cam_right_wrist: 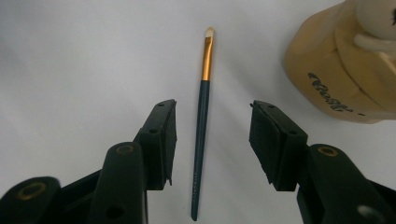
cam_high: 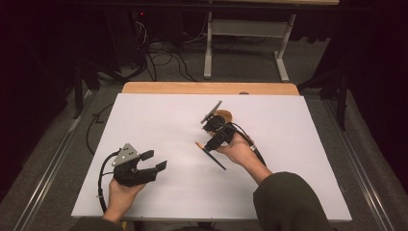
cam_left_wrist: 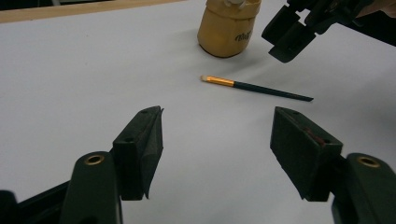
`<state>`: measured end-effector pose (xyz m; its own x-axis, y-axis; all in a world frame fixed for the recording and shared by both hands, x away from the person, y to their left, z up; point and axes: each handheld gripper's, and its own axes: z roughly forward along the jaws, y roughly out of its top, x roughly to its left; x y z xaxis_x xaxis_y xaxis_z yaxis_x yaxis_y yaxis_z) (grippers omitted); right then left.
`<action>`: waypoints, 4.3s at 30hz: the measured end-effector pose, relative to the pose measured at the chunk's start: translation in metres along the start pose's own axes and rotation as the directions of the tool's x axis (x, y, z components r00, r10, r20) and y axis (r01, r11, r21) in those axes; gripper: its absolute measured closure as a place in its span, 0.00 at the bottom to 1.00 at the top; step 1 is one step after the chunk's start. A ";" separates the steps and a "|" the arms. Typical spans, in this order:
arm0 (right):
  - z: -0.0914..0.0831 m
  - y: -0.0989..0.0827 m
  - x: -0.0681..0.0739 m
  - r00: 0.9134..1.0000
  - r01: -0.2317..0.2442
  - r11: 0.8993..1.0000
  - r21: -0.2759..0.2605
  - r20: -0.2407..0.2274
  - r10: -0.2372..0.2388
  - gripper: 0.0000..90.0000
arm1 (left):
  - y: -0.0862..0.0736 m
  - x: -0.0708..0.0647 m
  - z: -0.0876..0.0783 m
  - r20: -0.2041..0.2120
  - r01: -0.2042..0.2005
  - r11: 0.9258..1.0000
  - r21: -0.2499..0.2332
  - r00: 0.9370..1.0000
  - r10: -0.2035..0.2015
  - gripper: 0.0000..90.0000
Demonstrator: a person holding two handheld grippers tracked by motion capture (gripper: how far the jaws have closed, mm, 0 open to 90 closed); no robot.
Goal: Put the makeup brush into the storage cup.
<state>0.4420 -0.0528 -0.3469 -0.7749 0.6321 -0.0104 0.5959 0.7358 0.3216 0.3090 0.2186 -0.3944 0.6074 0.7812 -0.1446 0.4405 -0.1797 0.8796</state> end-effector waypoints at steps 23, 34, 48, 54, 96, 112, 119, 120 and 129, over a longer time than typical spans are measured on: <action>0.029 0.012 0.003 1.000 -0.004 0.986 0.166 -0.025 0.008 0.69 | 0.000 0.000 0.000 0.002 -0.003 1.000 -0.002 1.000 0.003 0.39; 0.045 0.017 0.004 1.000 0.019 0.981 0.191 -0.020 -0.015 0.76 | 0.000 0.000 0.001 0.003 -0.003 1.000 0.001 1.000 0.003 0.39; 0.056 0.020 0.006 0.999 0.034 0.971 0.237 -0.004 -0.034 0.84 | 0.000 0.000 0.000 0.004 -0.004 1.000 0.002 1.000 0.004 0.39; 0.057 0.020 0.008 0.999 0.029 0.970 0.240 0.014 -0.034 0.88 | 0.000 0.000 0.001 0.006 -0.002 1.000 0.001 1.000 0.002 0.39; 0.050 0.015 0.008 0.997 0.077 0.977 0.201 -0.005 -0.078 0.94 | 0.000 0.000 0.002 0.006 -0.004 1.000 0.010 1.000 0.004 0.39; 0.043 0.010 0.007 0.998 0.056 0.984 0.168 -0.025 -0.053 0.94 | 0.000 0.000 0.002 0.007 -0.007 1.000 0.011 1.000 0.007 0.39; 0.035 0.008 0.006 0.998 0.061 0.989 0.135 -0.039 -0.056 0.94 | 0.000 0.000 0.003 0.008 -0.003 1.000 0.010 1.000 0.003 0.39; 0.033 0.008 0.006 0.998 0.065 0.989 0.131 -0.036 -0.061 0.94 | 0.000 -0.001 0.003 0.007 -0.004 1.000 0.011 1.000 0.004 0.39; 0.023 0.003 0.003 0.996 0.076 0.994 0.075 -0.042 -0.073 0.94 | 0.000 -0.001 0.003 0.006 -0.003 1.000 0.009 1.000 0.003 0.39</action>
<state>0.4461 -0.0427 -0.3682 -0.8245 0.5658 0.0064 0.5494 0.7979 0.2481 0.3104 0.2165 -0.3960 0.6128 0.7770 -0.1443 0.4440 -0.1874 0.8762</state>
